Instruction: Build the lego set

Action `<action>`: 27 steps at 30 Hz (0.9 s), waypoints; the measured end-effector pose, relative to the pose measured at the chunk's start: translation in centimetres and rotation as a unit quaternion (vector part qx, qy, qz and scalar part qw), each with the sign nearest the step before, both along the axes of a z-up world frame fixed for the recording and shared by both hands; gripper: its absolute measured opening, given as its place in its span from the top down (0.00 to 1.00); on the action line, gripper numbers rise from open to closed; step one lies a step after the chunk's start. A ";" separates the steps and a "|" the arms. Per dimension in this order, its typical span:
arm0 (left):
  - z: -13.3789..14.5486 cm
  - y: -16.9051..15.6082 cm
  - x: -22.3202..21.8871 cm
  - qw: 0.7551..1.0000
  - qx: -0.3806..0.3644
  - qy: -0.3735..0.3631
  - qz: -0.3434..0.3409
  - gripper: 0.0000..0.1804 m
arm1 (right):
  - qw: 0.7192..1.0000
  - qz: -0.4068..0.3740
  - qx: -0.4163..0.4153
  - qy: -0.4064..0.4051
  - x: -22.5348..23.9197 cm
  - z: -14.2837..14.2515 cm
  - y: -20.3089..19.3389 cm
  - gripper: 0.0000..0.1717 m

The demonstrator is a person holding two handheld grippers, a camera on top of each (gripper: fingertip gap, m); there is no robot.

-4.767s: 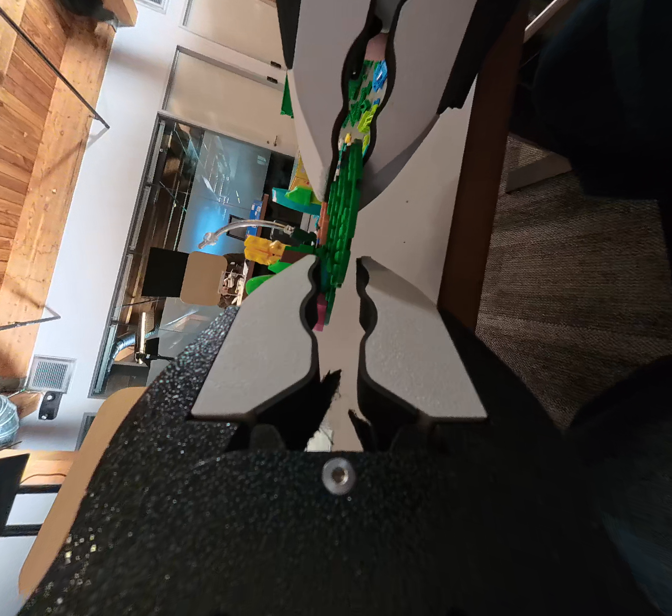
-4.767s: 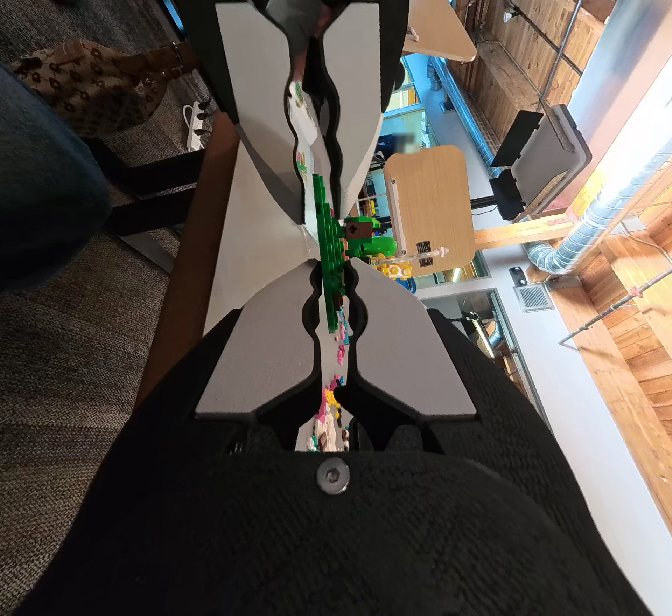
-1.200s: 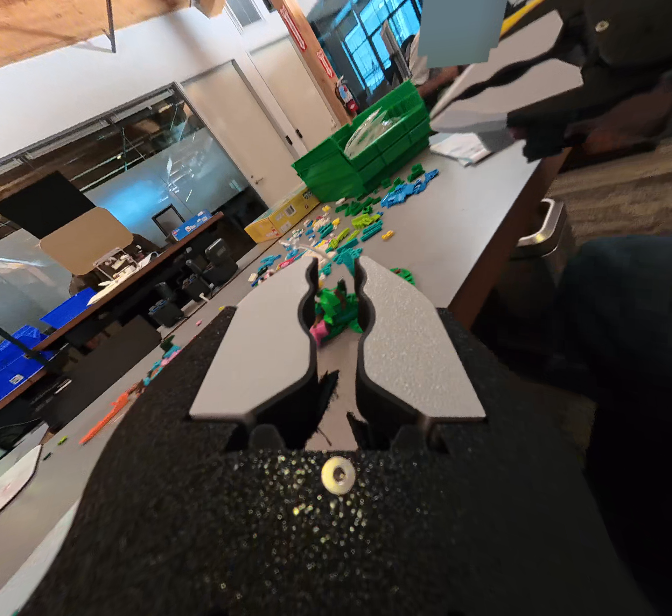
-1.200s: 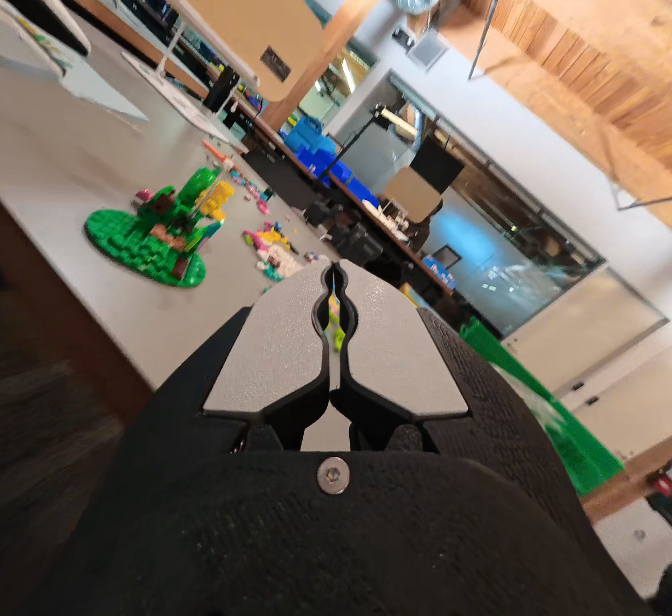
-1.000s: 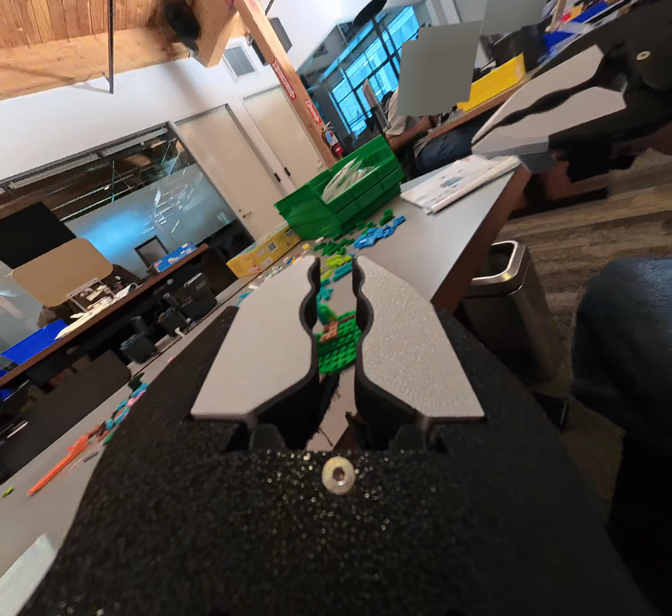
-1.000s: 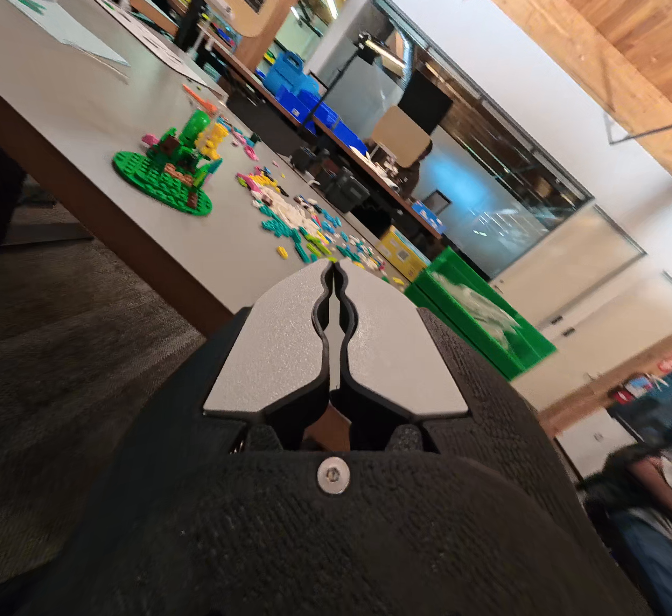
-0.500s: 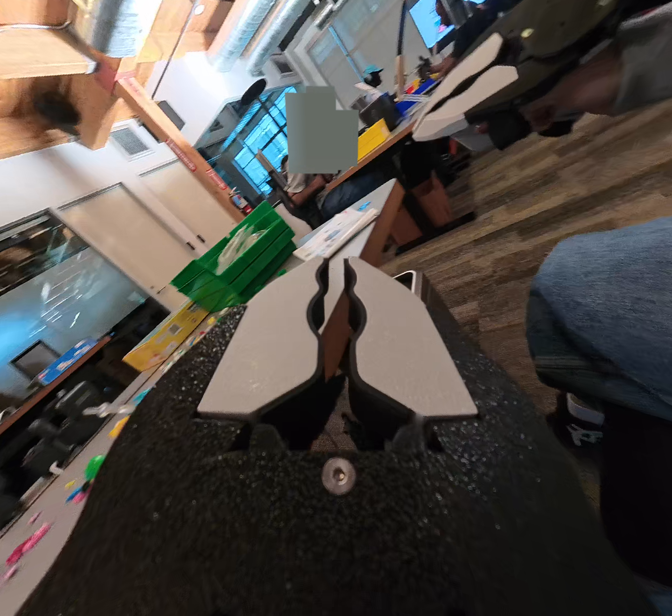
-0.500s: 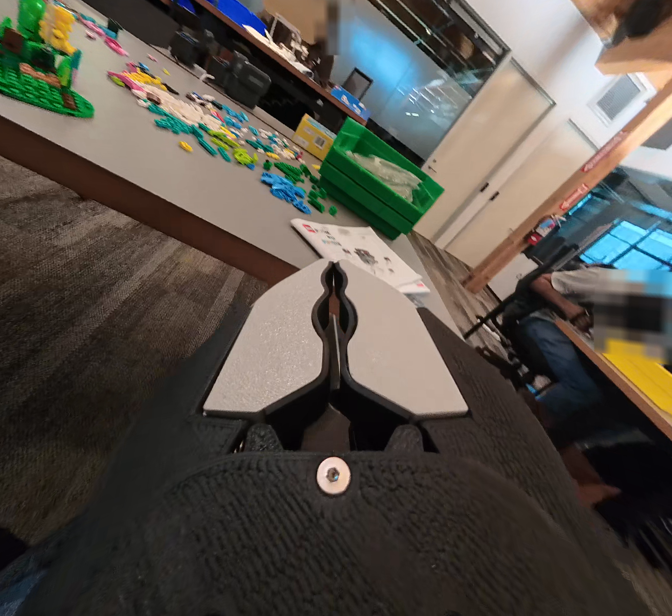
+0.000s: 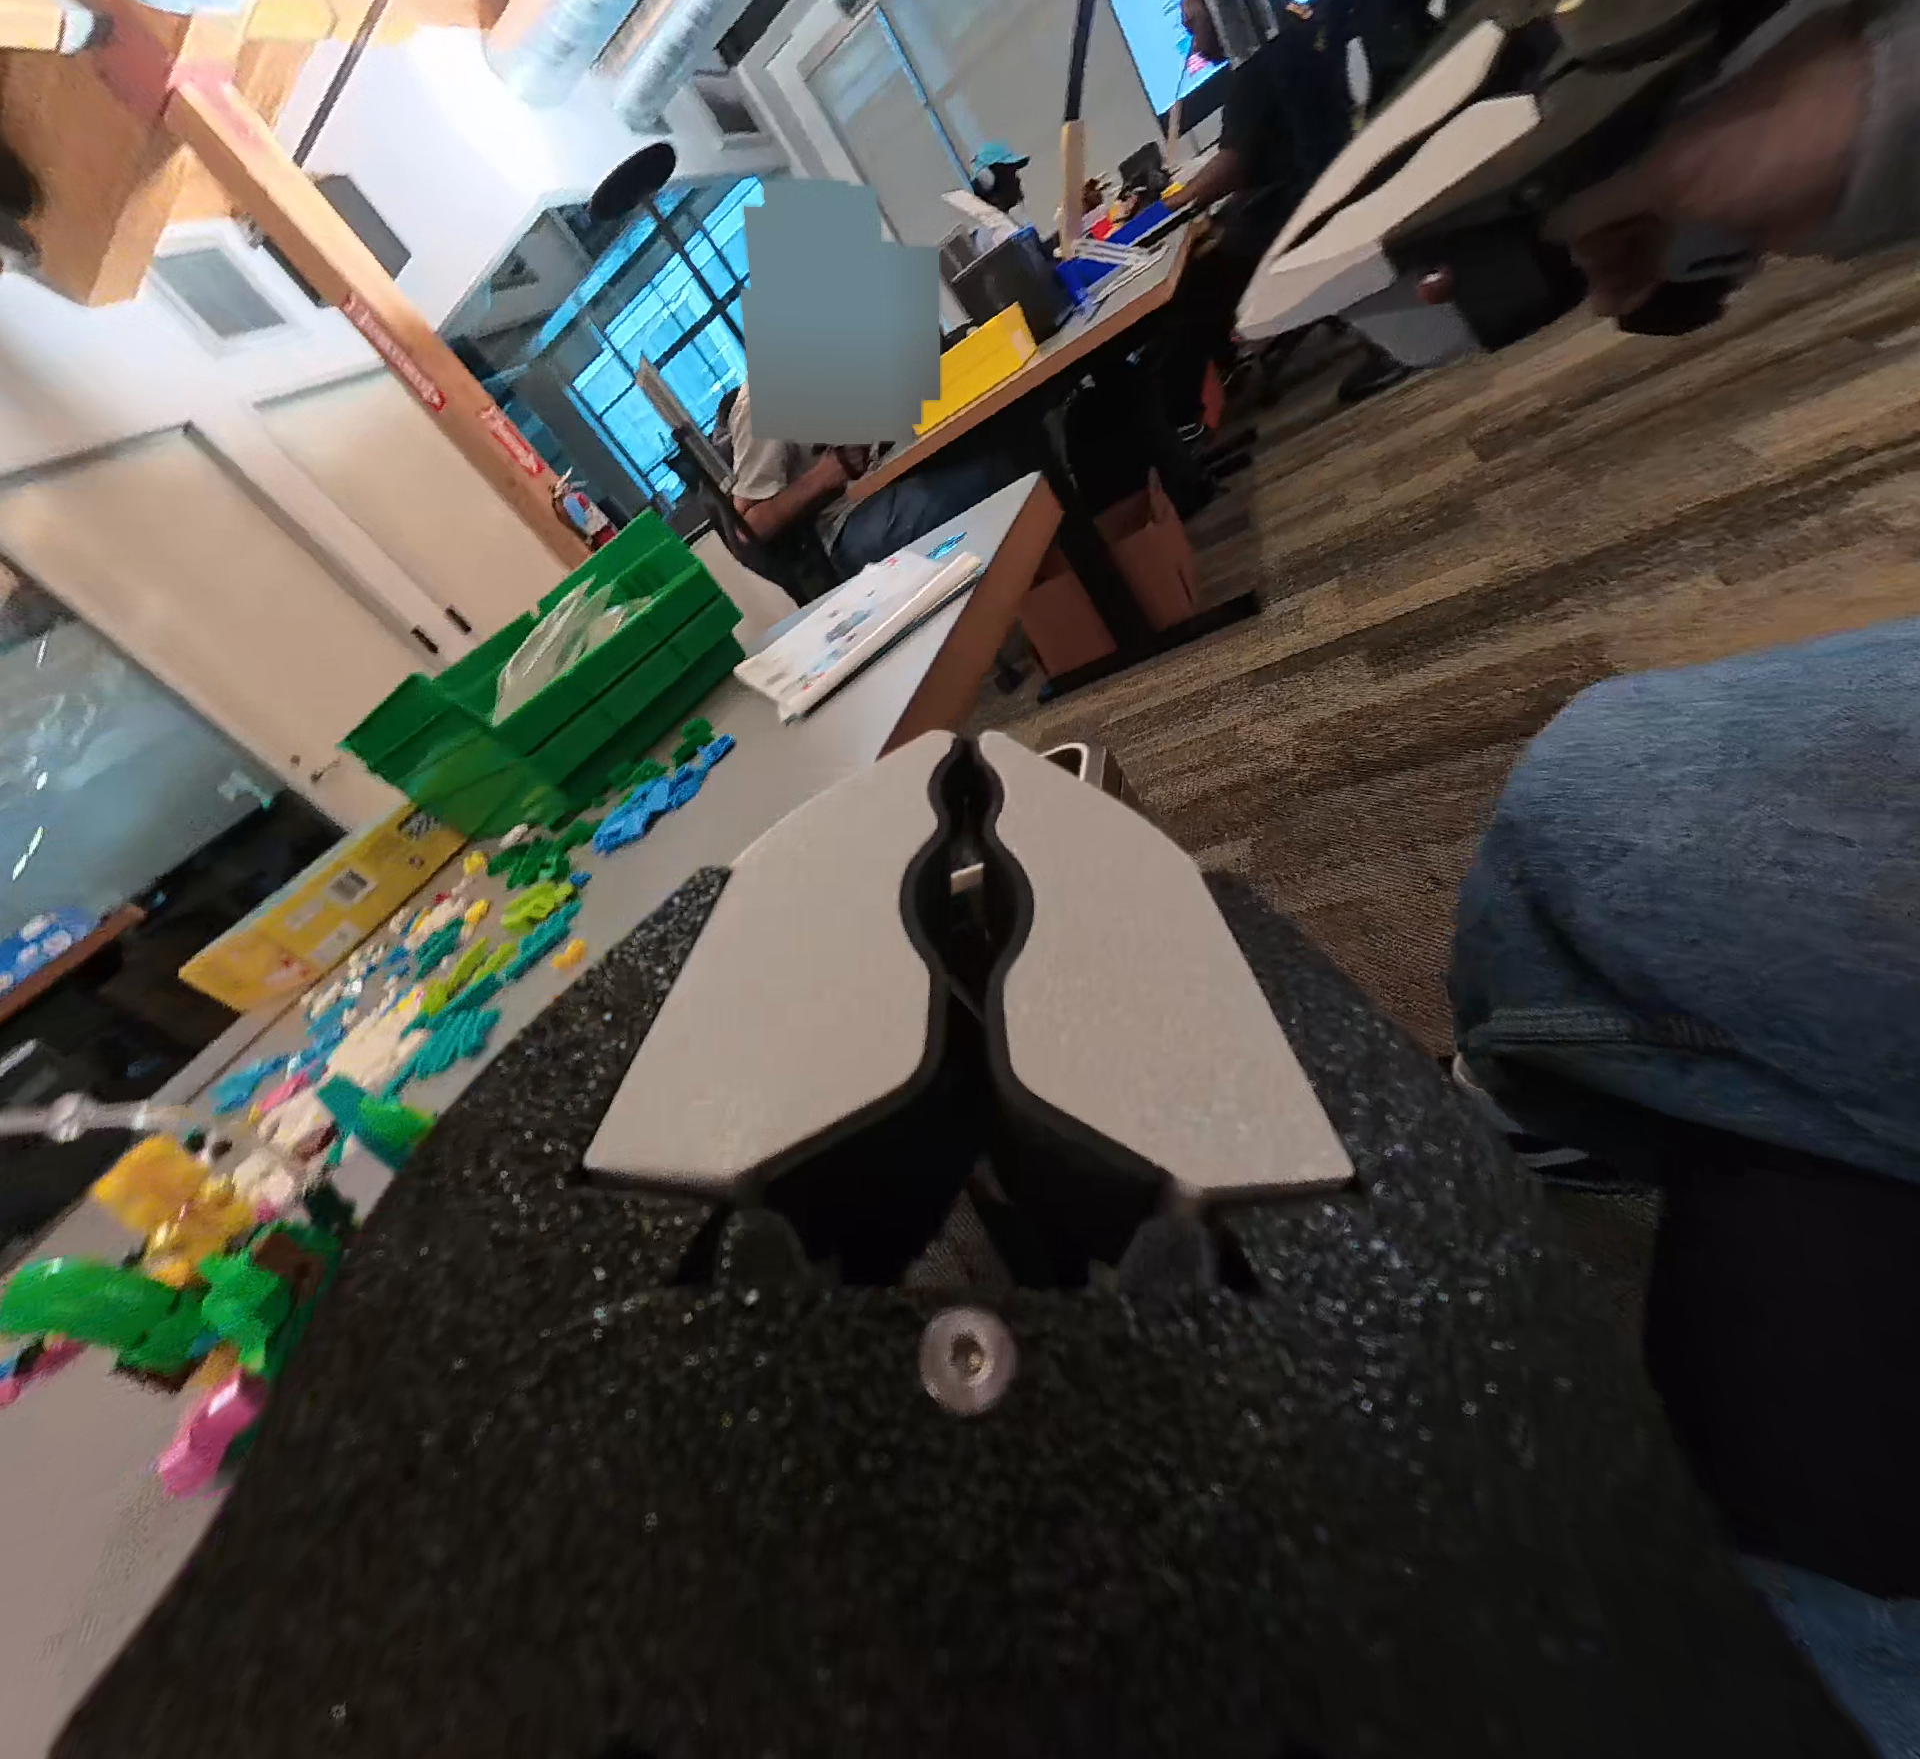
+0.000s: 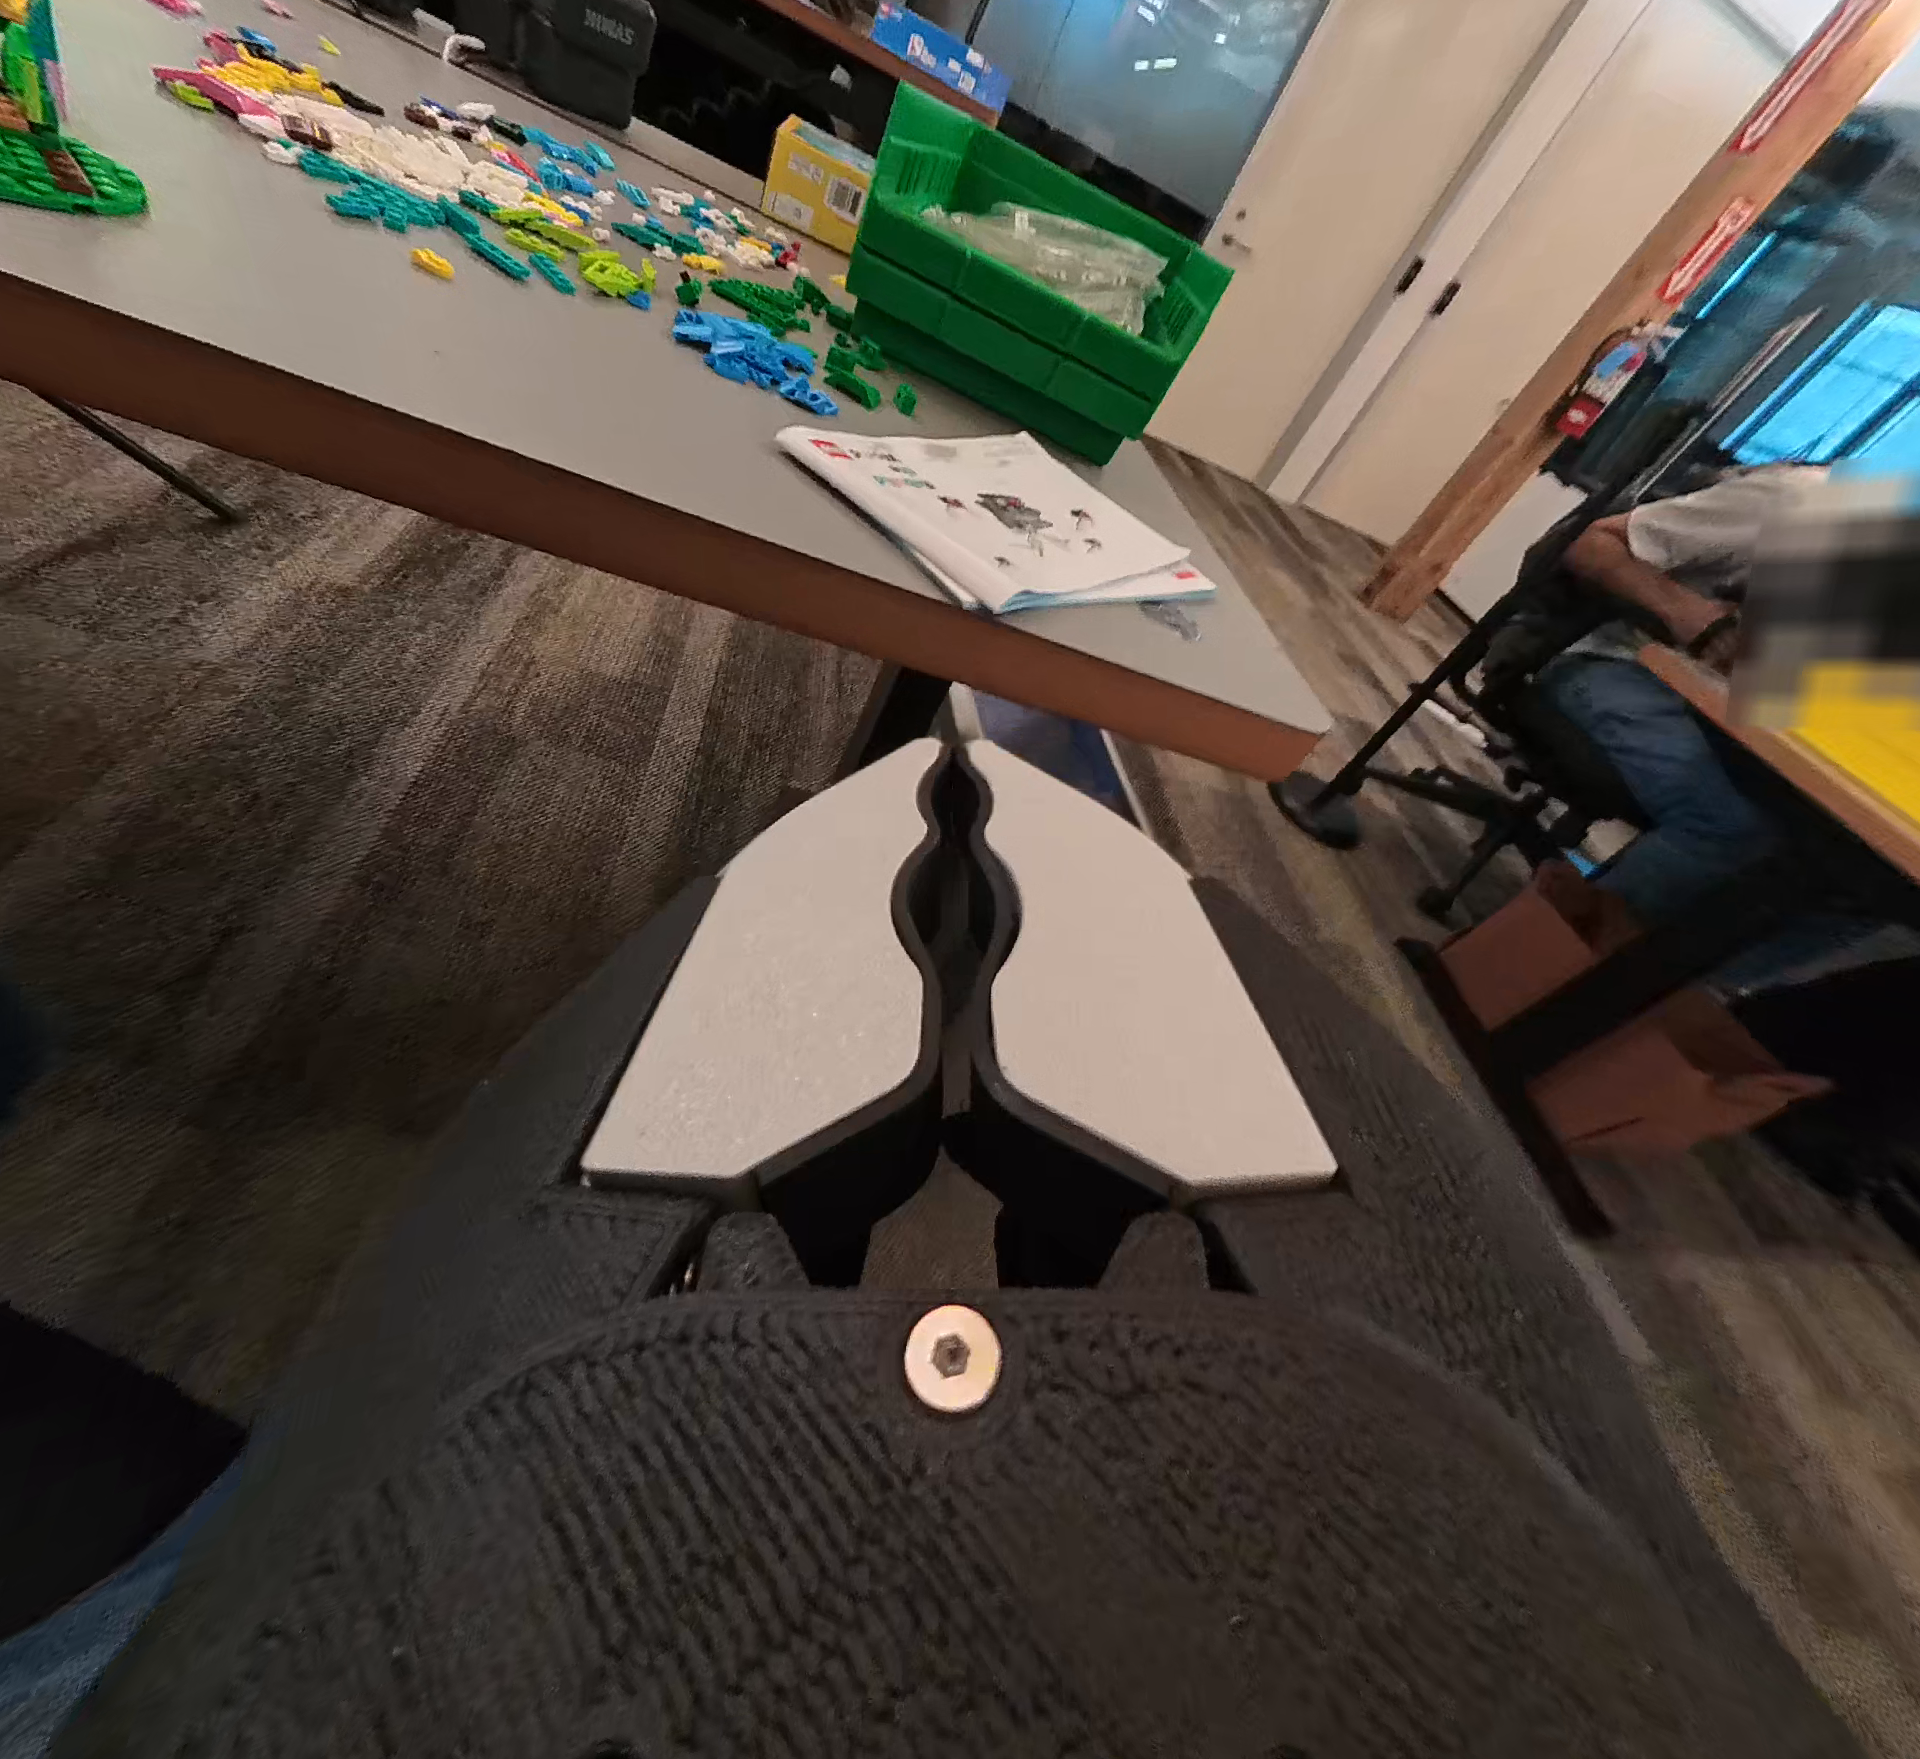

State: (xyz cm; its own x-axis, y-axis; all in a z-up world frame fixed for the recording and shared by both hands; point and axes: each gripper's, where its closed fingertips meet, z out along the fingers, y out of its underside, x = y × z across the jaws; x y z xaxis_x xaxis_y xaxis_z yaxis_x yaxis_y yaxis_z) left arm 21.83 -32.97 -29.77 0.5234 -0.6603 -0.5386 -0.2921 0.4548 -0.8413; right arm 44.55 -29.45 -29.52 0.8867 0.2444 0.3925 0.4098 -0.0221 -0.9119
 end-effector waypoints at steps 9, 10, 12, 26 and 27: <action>-1.3 -1.3 -4.1 0.997 -0.027 -0.001 0.077 1.00 | 0.997 0.027 -0.062 0.041 -1.3 -2.0 -0.6 1.00; -1.2 -1.8 -4.4 0.996 -0.026 -0.001 0.082 1.00 | 0.997 0.031 -0.059 0.036 -1.6 -2.0 -0.9 1.00; -1.3 -2.8 -5.0 0.995 -0.030 -0.005 0.095 1.00 | 0.997 0.039 -0.058 0.028 -2.1 -2.1 -1.4 1.00; -1.7 -9.5 -10.9 0.975 -0.061 -0.033 0.211 1.00 | 0.990 0.111 -0.087 0.015 -6.1 -3.8 -5.5 1.00; -1.6 -9.9 -11.1 0.975 -0.057 -0.030 0.214 1.00 | 0.989 0.116 -0.086 0.013 -6.4 -3.8 -5.7 1.00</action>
